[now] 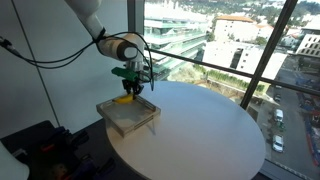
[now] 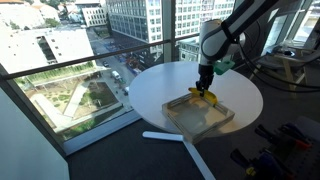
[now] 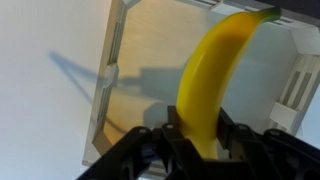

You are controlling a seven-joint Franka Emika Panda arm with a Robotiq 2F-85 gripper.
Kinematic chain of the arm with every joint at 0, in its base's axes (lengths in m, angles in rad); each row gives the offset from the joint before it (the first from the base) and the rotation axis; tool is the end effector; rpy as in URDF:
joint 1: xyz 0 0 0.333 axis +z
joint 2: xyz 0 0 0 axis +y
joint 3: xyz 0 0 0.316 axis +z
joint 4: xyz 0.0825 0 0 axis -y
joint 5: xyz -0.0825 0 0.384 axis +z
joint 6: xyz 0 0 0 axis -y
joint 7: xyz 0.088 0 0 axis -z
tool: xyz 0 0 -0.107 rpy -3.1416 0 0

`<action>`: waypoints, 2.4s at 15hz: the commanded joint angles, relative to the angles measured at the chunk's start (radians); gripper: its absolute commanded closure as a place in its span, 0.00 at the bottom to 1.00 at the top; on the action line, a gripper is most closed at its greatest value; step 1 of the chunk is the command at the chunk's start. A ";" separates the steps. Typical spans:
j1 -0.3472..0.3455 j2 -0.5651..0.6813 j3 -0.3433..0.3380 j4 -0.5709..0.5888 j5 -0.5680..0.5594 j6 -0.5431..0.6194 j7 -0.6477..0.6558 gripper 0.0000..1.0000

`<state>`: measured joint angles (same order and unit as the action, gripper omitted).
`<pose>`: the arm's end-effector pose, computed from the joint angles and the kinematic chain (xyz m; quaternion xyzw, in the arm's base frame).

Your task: Put the banana plush toy on the tray

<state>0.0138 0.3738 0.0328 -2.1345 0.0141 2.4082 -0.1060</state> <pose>0.5622 0.0264 0.2212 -0.9963 -0.0698 0.0496 0.0120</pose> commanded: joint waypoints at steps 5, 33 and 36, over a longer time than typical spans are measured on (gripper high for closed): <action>0.016 0.057 -0.002 0.036 -0.017 0.016 0.026 0.85; 0.031 0.128 -0.008 0.034 -0.037 0.105 0.034 0.00; 0.032 0.128 -0.008 0.034 -0.038 0.104 0.036 0.00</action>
<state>0.0368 0.4969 0.0320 -2.1156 0.0004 2.5122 -0.1022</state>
